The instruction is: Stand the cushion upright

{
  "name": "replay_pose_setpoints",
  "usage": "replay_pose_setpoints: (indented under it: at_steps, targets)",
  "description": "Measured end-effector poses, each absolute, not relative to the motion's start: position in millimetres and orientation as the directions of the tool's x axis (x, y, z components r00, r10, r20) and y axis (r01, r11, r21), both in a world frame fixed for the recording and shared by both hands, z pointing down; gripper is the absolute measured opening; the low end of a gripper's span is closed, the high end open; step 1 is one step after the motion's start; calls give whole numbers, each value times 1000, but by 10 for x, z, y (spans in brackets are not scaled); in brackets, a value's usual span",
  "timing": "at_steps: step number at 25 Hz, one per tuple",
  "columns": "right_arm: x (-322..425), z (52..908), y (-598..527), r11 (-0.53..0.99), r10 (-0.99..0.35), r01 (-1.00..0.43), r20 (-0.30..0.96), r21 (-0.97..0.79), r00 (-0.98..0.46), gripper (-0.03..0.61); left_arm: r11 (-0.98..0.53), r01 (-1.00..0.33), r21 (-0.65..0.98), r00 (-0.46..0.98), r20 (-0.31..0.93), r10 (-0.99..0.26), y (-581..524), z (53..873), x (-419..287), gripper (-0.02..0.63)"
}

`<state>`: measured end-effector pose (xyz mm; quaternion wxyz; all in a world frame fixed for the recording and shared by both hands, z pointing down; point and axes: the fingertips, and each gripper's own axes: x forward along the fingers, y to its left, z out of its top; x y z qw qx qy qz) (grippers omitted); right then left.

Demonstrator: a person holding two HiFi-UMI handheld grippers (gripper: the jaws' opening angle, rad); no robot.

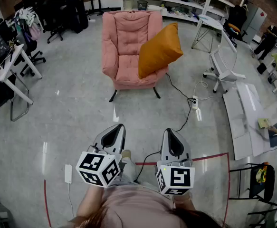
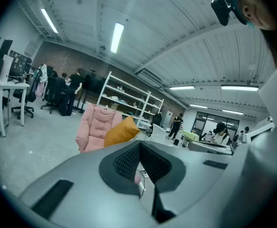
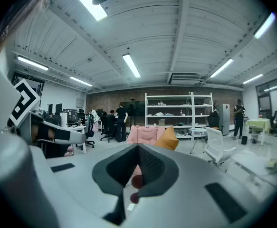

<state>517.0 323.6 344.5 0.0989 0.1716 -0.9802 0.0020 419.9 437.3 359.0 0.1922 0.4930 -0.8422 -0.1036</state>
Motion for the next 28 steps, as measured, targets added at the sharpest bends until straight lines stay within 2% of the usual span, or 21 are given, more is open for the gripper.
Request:
replay_pose_setpoints:
  at_steps: [18, 28]
  targets:
    - [3818, 3412, 2912, 898, -438, -437, 199, 54, -877, 17, 373, -848, 377, -318, 201, -927, 3940, 3534, 2887, -3]
    - [3320, 3428, 2769, 903, -428, -428, 199, 43, -882, 17, 393, -822, 411, -338, 203, -919, 3909, 3599, 2394, -3]
